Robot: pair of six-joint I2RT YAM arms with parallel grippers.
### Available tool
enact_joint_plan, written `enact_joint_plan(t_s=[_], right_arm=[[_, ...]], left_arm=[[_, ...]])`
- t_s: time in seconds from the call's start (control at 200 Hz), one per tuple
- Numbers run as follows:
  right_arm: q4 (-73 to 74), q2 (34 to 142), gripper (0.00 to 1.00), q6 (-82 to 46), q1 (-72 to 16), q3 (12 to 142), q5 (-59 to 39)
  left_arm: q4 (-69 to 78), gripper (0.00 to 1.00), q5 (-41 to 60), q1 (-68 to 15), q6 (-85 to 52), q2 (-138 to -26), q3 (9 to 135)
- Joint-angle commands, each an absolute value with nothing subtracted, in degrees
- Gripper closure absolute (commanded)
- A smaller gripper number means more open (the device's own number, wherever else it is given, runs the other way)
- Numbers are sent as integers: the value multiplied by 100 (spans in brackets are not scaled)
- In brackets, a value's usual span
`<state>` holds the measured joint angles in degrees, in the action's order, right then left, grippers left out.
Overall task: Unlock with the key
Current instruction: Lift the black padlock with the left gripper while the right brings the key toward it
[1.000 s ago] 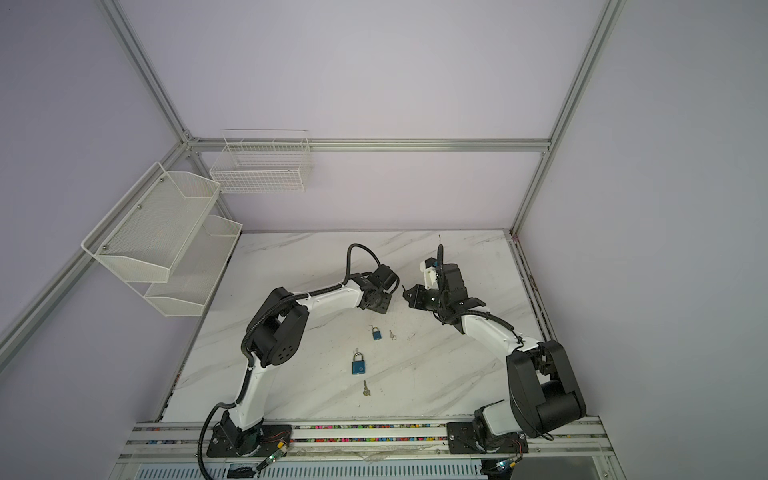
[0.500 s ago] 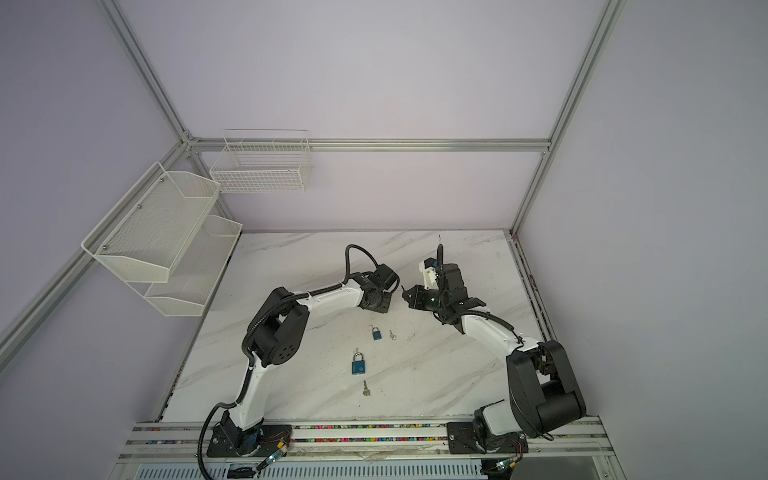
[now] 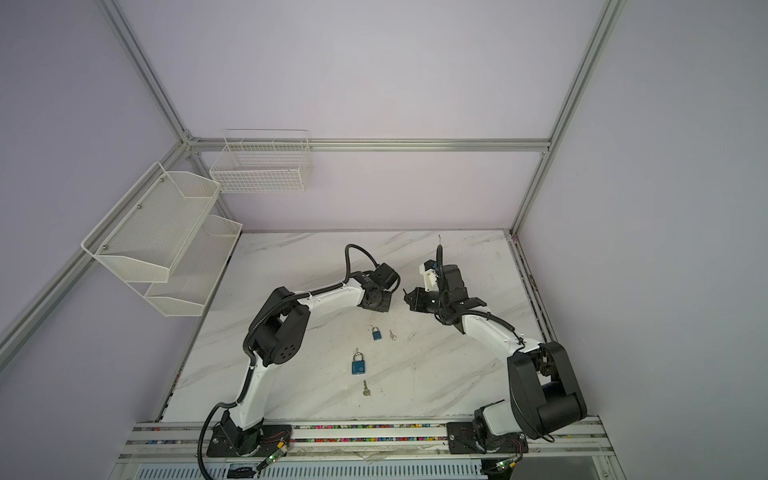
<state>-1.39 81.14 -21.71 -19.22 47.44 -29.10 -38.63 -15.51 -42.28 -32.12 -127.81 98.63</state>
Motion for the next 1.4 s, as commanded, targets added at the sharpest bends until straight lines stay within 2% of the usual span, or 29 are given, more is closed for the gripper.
enact_joint_plan(t_s=[0.0,0.31,0.38,0.555,0.705,0.935,1.395], right_arm=[[-509,7778,100,-1976,-1890,4954,-2621],[-1194,7462,100,-1862,-2060,5142,-2107],[-1208,7432,100,-1925,-2299,5150,-1932],[-1012,7485,100,-2243,-3192,5282,-1327],[-247,7517,100,-2856,-3844,5065,-1059],[633,8022,100,-3262,-4573,5056,-1011],[1774,8655,100,-3862,-4897,5010,-1120]], left_arm=[[-4010,80,-1504,-4148,-3608,-12379,10215],[-2829,90,-1314,-4041,-5141,-10661,8733],[-2571,94,-1300,-4043,-5477,-10162,8295],[-2063,97,-1349,-4043,-6272,-9078,7212],[-2030,98,-1605,-4043,-6565,-8432,6677],[-2077,98,-1773,-4043,-6760,-8155,6302],[-2241,98,-1897,-4036,-6688,-7884,6206]])
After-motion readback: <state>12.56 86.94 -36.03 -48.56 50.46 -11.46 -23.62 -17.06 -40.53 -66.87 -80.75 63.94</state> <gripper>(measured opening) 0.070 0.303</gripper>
